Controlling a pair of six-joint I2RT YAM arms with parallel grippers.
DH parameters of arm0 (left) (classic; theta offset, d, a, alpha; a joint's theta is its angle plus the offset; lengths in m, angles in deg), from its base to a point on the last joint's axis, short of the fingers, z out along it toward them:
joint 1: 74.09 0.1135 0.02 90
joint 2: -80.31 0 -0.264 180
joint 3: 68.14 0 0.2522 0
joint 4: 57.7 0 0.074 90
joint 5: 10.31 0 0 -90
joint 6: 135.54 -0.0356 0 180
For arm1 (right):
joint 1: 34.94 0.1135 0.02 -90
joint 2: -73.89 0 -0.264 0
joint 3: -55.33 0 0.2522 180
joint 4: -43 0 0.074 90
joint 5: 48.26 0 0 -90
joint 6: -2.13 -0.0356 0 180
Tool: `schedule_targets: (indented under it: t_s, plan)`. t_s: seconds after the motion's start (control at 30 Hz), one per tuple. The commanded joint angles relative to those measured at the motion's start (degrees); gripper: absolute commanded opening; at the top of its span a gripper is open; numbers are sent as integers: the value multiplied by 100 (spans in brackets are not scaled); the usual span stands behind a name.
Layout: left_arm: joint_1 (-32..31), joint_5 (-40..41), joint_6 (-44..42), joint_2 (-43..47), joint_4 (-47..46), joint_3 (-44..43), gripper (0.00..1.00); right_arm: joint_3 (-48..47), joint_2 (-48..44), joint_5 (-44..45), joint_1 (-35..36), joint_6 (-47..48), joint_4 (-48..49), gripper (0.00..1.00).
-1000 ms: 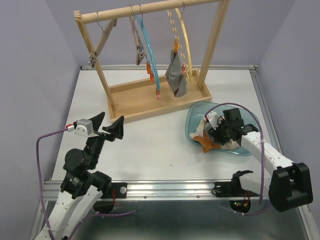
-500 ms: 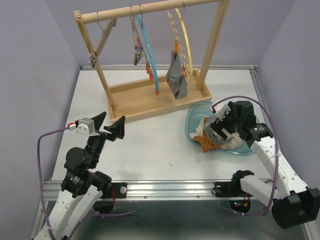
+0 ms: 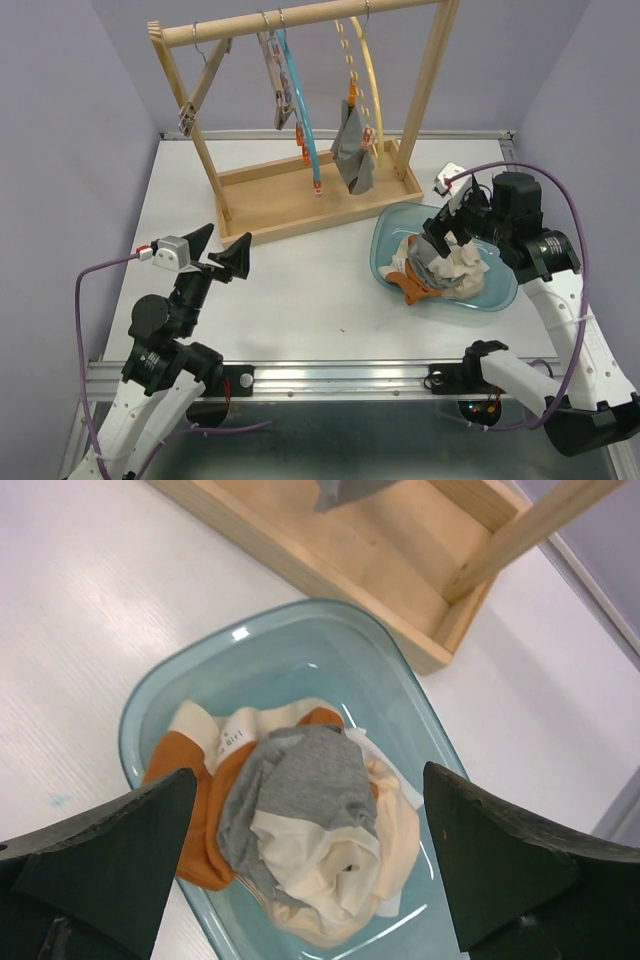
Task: Remove the underwear clipped to the hanger
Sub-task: Pick up the hanger from the clothesline.
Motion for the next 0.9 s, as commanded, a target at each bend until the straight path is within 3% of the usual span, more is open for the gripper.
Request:
schedule_targets:
  t_s: [0.0,0.47,0.87]
  plan:
    - [27,-75,-26,-34,-327,46,99,-582,159,-999,-23,-441,11,100]
    - [35,-110,-34,-95,-345,37,99,-2426,1380,-2495,64,-1521,336,100]
    - [44,-102,-52,-139,-345,37,99,-3579,2374,-351,1321,-1654,652,100]
